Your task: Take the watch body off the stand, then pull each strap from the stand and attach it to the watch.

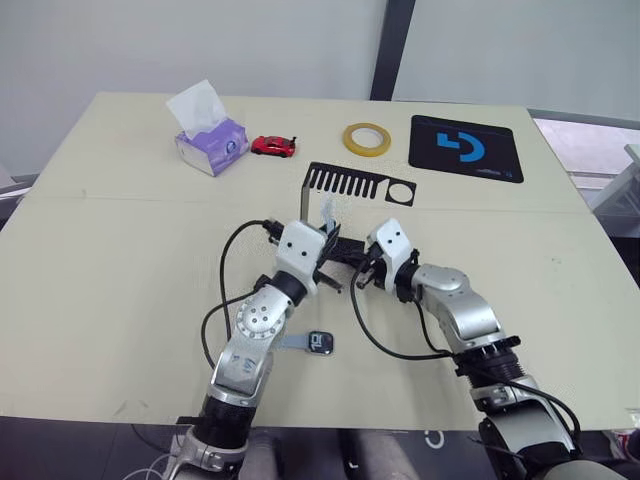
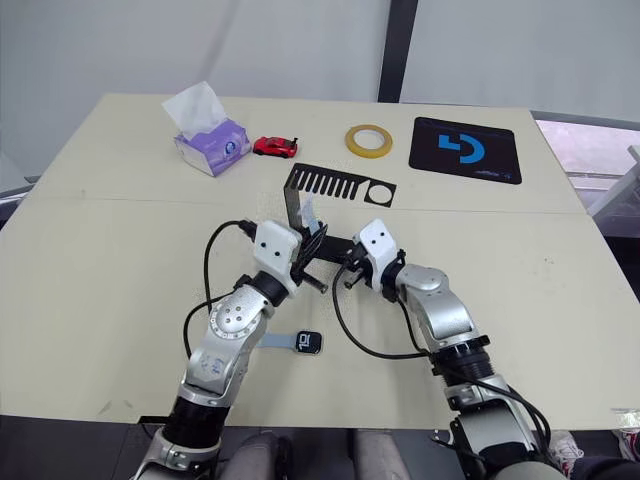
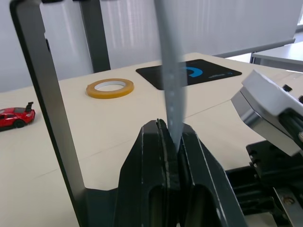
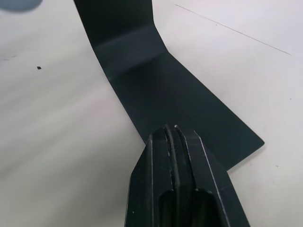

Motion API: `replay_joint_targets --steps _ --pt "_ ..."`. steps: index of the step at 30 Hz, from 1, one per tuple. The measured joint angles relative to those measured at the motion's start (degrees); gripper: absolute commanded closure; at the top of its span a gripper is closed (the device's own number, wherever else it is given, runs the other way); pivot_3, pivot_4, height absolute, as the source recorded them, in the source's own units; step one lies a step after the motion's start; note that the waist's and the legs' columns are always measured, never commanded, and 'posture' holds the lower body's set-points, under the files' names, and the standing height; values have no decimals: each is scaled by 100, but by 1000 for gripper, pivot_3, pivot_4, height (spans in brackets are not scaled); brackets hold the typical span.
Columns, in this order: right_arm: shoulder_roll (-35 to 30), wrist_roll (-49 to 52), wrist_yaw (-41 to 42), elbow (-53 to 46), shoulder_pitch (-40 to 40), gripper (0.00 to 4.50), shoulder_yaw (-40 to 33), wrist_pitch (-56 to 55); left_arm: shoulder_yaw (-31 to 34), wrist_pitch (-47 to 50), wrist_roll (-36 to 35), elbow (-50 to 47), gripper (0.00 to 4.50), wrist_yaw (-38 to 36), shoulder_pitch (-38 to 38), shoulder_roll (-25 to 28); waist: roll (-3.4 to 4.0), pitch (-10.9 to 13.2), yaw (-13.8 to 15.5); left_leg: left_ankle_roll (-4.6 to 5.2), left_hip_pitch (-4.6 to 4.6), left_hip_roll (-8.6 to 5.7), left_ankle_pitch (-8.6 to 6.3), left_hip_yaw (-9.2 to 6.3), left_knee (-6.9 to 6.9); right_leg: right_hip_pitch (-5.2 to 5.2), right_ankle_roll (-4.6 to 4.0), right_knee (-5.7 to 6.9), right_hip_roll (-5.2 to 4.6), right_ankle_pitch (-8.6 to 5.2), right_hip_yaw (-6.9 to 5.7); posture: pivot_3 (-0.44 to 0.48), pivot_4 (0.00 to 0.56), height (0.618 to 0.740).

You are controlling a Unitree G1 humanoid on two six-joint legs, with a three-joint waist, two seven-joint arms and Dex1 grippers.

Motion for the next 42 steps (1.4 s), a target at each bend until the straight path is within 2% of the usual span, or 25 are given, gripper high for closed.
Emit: replay_joint_targets --steps 8,12,18,21,24,29,32,35,40,42 --pt "-6 0 63 54 -35 4500 -23 -7 107 -225 -317 63 4437 -275 -195 -26 0 0 3 4 -1 0 -2 -1 -1 1 0 -5 1 0 -1 0 150 738" --pt "-7 -1 78 128 -85 4500 -24 -34 222 -26 -739 -346 4437 -669 -19 248 0 0 -8 4 0 4 -2 -1 -2 1 0 -4 1 0 -1 0 150 738" --pt "-24 4 156 274 -118 4500 -66 -258 838 1360 -2180 -1165 4437 -1412 -66 966 1 1 -7 4 -6 3 -2 -6 -2 0 0 -6 -1 0 -7 0 150 738" --pt "-127 45 314 195 -15 4500 -91 -395 1211 2246 -3146 -1284 4437 -1996 -295 1658 5 3 -11 3 -11 4 -2 -12 -4 -2 0 -12 0 0 -14 0 150 738" --pt "-299 171 476 -185 238 4500 -160 -407 1354 2727 -3777 -1392 4437 -2673 -398 2350 13 8 -12 3 -18 3 -2 -13 -8 -4 0 -17 -4 0 -17 0 150 738" --pt "-654 490 732 -1179 587 4500 -386 -201 1400 3093 -4258 -1294 4437 -3432 -580 2933 14 9 -4 2 -20 4 -3 -17 -11 -3 0 -33 -4 0 -22 0 150 738" --pt "-1135 905 946 -2255 1250 4500 -697 180 1349 3135 -4316 -1124 4437 -4015 -758 3314 20 13 30 2 -21 2 -4 -23 -15 -1 -3 -39 -5 -1 -28 0 150 738" --pt "-1590 1444 1092 -3233 1888 3561 -1145 640 1159 3048 -4311 -1013 4500 -4540 -882 3464 20 13 34 4 -20 0 -5 -21 -15 3 -2 -42 -6 -1 -24 0 150 738" --pt "-2106 2703 1279 -4464 2685 1127 -2002 1430 853 2756 -4189 -752 4500 -5237 -942 3585 24 16 3 5 -15 2 -5 -17 -15 4 -2 -39 3 -1 -13 0 150 738" --pt "-2207 3454 1253 -4810 2790 313 -2396 1810 713 2629 -4076 -654 4500 -5487 -968 3605 24 16 -8 5 -14 4 -5 -15 -15 4 -3 -40 7 -2 -9 0 150 738"
